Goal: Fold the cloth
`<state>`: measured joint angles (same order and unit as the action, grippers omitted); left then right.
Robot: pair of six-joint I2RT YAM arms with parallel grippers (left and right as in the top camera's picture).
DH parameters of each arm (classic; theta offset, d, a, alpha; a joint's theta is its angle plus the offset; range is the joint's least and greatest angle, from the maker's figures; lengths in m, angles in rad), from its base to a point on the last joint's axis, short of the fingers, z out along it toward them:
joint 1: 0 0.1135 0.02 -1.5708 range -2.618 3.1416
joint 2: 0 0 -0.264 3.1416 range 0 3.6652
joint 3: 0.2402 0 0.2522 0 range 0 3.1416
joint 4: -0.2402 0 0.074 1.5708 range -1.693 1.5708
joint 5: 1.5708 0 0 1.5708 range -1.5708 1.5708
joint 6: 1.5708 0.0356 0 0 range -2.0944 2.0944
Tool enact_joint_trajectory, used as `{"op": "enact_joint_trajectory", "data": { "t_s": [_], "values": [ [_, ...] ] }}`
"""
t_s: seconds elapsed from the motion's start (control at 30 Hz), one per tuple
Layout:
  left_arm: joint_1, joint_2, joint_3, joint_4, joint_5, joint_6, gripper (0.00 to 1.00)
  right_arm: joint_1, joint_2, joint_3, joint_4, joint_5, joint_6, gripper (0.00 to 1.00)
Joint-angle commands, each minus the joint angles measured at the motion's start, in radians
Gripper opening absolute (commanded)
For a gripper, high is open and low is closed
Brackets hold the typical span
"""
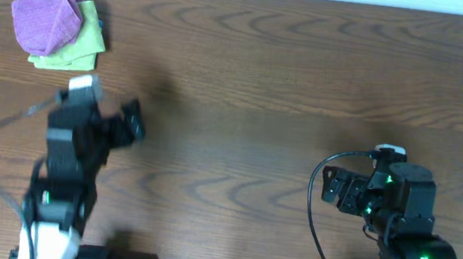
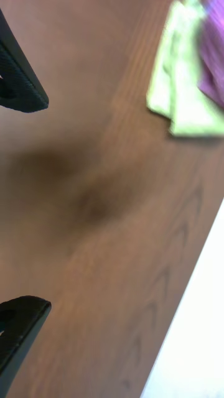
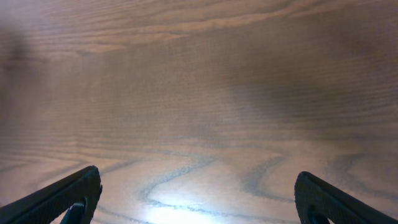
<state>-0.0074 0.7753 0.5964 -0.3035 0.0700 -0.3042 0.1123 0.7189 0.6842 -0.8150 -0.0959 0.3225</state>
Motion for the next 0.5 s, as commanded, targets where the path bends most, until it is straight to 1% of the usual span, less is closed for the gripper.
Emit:
{"op": "enact_joint_trajectory", "data": {
  "t_s": [0.0, 0.13, 0.2, 0.47],
  "values": [
    [0.001, -0.196, -0.137, -0.019, -0.091, 0.022, 0.95, -0.009, -0.005, 0.001, 0.000, 0.010, 0.010, 0.99],
    [0.001, -0.430, -0.256, -0.140, -0.108, 0.071, 0.96, -0.009, -0.005, 0.001, 0.000, 0.010, 0.010, 0.99],
    [0.001, -0.502, -0.285, -0.199, -0.108, 0.101, 0.96, -0.009, -0.005, 0.001, -0.001, 0.010, 0.010, 0.99],
    [0.001, -0.666, -0.323, -0.438, -0.140, 0.195, 0.96, -0.009, -0.005, 0.001, 0.000, 0.010, 0.010, 0.99]
  ]
}}
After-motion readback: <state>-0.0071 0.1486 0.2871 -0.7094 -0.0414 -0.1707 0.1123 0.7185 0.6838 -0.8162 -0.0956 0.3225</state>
